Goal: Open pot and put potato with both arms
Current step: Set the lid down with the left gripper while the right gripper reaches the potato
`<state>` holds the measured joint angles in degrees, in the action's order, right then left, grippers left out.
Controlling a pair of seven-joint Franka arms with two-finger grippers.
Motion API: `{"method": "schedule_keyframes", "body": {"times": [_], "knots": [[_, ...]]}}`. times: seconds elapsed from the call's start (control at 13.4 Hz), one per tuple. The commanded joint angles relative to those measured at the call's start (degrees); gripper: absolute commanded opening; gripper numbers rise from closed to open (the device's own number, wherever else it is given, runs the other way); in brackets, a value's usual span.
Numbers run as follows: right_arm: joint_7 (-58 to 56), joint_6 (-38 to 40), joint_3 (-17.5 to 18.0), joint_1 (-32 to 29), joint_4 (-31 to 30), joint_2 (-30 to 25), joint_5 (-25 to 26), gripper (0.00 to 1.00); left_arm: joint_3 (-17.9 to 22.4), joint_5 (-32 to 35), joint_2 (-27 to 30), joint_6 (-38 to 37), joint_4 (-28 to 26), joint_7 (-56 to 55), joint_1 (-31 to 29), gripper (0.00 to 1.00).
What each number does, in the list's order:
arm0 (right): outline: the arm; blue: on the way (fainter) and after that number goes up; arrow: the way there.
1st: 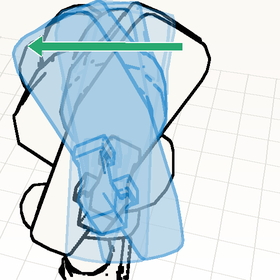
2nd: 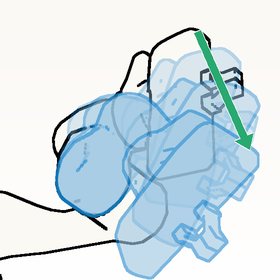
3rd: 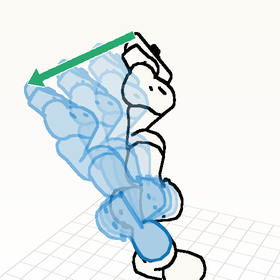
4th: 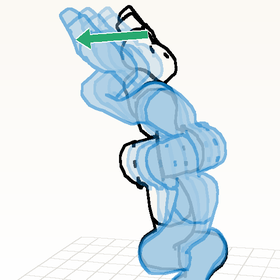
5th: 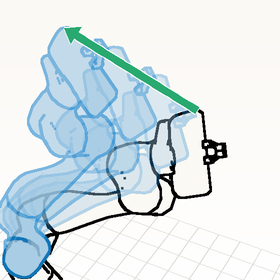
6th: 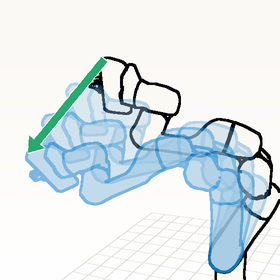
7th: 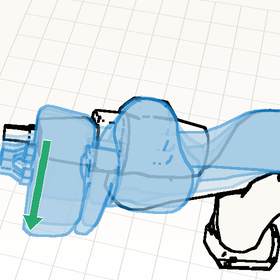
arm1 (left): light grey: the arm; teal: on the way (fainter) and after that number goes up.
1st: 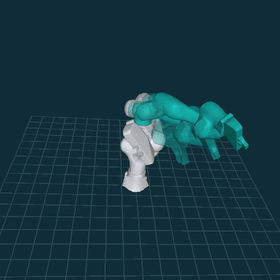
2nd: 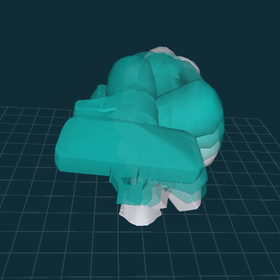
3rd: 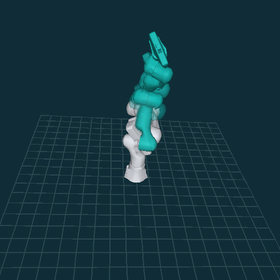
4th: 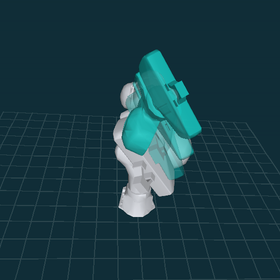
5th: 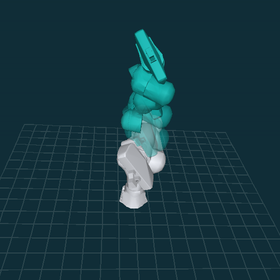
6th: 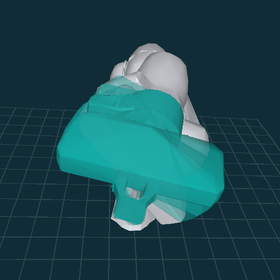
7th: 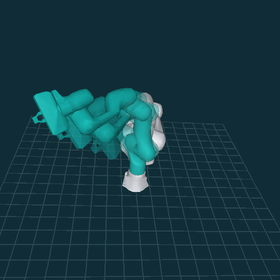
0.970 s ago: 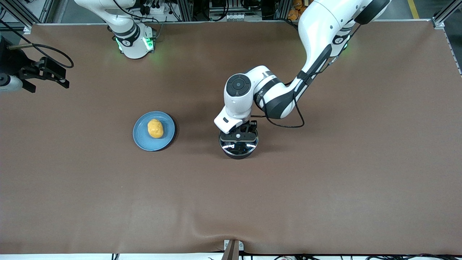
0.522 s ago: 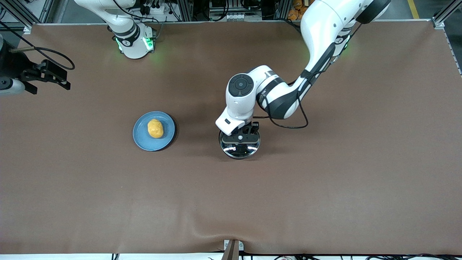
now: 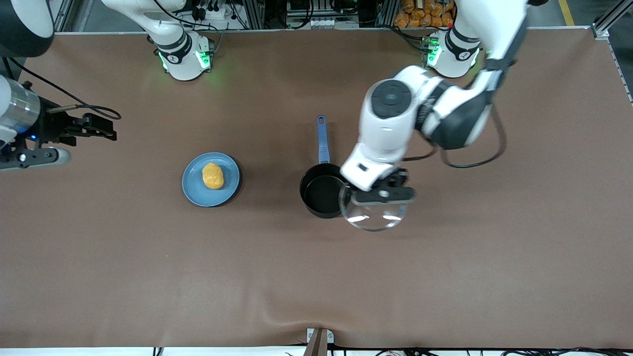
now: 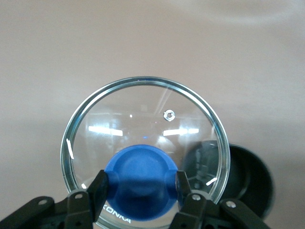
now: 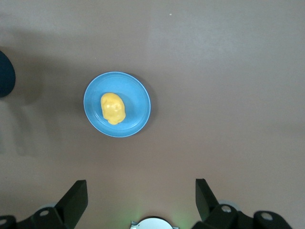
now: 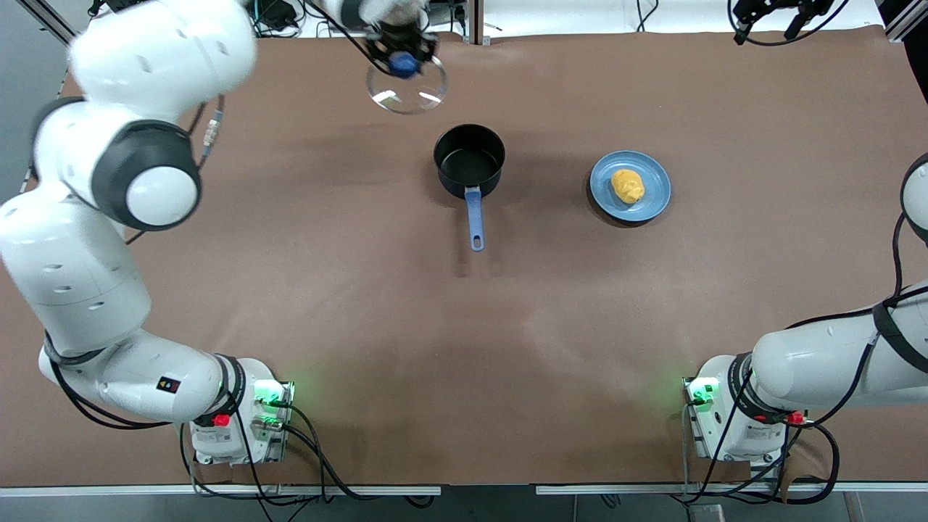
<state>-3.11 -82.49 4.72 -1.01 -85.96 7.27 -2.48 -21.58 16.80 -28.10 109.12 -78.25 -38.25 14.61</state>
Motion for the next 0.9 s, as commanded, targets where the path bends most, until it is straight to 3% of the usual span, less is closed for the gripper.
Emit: {"method": "schedule_keyframes", "body": {"times": [0.0, 0.15, 0.6, 0.82], "knots": [[0.82, -4.77, 0.02, 1.01, -5.95, -0.42, -3.39, 1.0, -0.74, -3.35, 3.92, -2.49, -1.9, 8.96, -6.42, 0.0], [0.65, -10.64, 0.02, 5.38, -12.44, -0.42, -3.67, 1.0, -0.74, -3.44, 4.54, -4.0, -1.99, 12.57, -9.67, 0.0], [2.23, -28.93, 0.02, 8.91, -28.54, 0.28, -3.58, 1.0, -0.74, -3.53, 4.37, -4.26, -3.83, 25.33, -18.12, 0.0], [2.49, -44.29, 0.02, 16.02, -38.03, 1.85, -3.58, 1.0, -0.65, -3.44, 3.93, -3.21, -5.67, 27.96, -20.85, 0.0]]}}
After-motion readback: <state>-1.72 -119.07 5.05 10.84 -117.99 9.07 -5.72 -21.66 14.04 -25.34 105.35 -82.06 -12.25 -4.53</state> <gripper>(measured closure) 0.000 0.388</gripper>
